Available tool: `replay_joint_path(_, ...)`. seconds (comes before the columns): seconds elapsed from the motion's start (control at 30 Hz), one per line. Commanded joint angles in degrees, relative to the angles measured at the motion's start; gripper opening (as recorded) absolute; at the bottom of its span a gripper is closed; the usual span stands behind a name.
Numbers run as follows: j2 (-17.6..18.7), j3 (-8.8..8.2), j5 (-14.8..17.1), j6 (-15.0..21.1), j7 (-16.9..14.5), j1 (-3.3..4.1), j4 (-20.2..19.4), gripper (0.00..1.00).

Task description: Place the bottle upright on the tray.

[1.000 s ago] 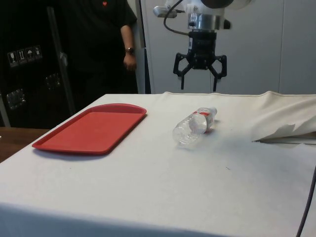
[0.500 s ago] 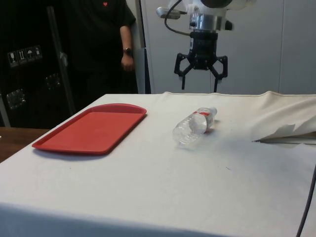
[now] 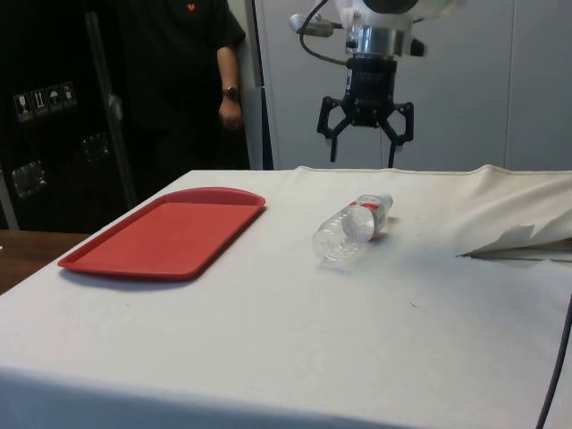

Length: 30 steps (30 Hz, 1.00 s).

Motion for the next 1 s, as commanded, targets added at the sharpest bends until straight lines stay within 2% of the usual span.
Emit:
replay_joint_path(0.0, -0.17, -0.23, 1.38, 0.8, -0.34, 0.34, -0.29, 1.0)
replay_joint_path(0.13, -0.17, -0.46, 2.41, 0.8, -0.46, 0.34, -0.34, 1.0)
replay_joint_path(0.17, 0.06, -0.23, 1.2, 0.0, 0.0, 0.0, -0.11, 1.0)
replay_joint_path(0.2, -0.17, -0.46, 2.58, 0.8, -0.46, 0.34, -0.34, 1.0)
replay_joint_path(0.4, -0.11, -0.86, 4.01, 0.74, -0.52, 0.34, -0.46, 1.0)
replay_joint_path(0.43, 0.11, -0.63, 2.64, 0.0, 0.0, 0.0, -0.17, 1.0)
replay_joint_path(0.47, -0.11, -0.86, 4.01, 0.74, -0.52, 0.34, -0.46, 1.0)
replay_joint_path(0.7, 0.0, -1.26, 5.44, 0.74, -0.57, 0.34, -0.57, 1.0)
replay_joint_path(0.73, 0.23, -1.15, 4.24, 0.0, 0.0, 0.0, -0.4, 1.0)
replay_joint_path(0.77, 0.11, -1.43, 5.73, 0.74, -0.63, 0.34, -0.57, 1.0)
replay_joint_path(0.97, 0.57, -1.78, 6.82, 0.69, -0.69, 0.34, -0.52, 1.0)
